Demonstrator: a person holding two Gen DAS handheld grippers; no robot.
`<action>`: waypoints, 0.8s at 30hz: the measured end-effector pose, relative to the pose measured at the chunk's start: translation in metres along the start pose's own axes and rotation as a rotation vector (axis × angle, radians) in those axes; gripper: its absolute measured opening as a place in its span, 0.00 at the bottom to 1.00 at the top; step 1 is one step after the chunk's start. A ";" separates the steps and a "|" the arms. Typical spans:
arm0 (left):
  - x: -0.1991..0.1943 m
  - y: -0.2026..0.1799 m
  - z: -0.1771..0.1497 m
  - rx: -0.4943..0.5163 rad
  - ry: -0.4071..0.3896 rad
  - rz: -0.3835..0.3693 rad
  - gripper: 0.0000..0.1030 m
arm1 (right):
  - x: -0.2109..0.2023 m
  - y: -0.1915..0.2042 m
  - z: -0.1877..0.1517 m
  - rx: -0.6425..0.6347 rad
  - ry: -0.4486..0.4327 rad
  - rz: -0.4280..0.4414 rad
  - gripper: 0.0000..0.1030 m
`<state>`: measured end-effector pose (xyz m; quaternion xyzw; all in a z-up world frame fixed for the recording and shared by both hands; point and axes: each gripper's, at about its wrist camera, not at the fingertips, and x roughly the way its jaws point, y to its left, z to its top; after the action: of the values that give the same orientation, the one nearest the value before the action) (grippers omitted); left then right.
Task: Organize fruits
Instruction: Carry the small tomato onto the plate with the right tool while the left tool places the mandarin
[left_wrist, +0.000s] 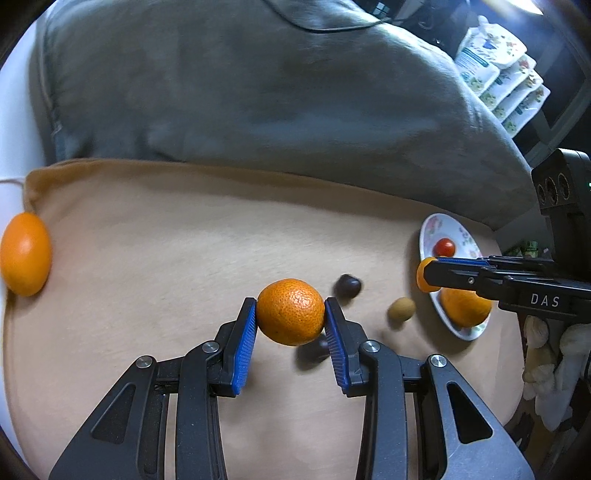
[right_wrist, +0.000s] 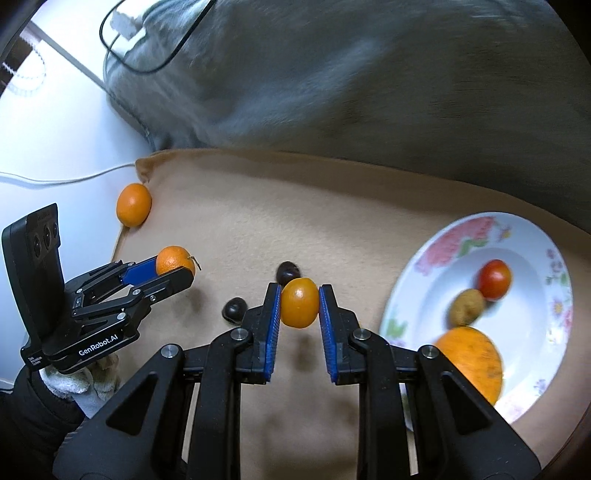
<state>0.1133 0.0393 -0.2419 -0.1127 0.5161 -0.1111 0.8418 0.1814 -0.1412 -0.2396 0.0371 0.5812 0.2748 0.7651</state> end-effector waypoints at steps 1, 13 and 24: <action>0.001 -0.003 0.001 0.004 0.000 -0.004 0.34 | -0.003 -0.004 0.000 0.005 -0.005 -0.002 0.21; 0.013 -0.063 0.011 0.080 0.010 -0.068 0.34 | -0.047 -0.063 -0.012 0.070 -0.059 -0.052 0.21; 0.032 -0.107 0.017 0.145 0.033 -0.102 0.34 | -0.068 -0.113 -0.029 0.139 -0.086 -0.090 0.21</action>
<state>0.1356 -0.0713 -0.2288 -0.0761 0.5140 -0.1928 0.8323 0.1862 -0.2758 -0.2321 0.0760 0.5665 0.1974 0.7965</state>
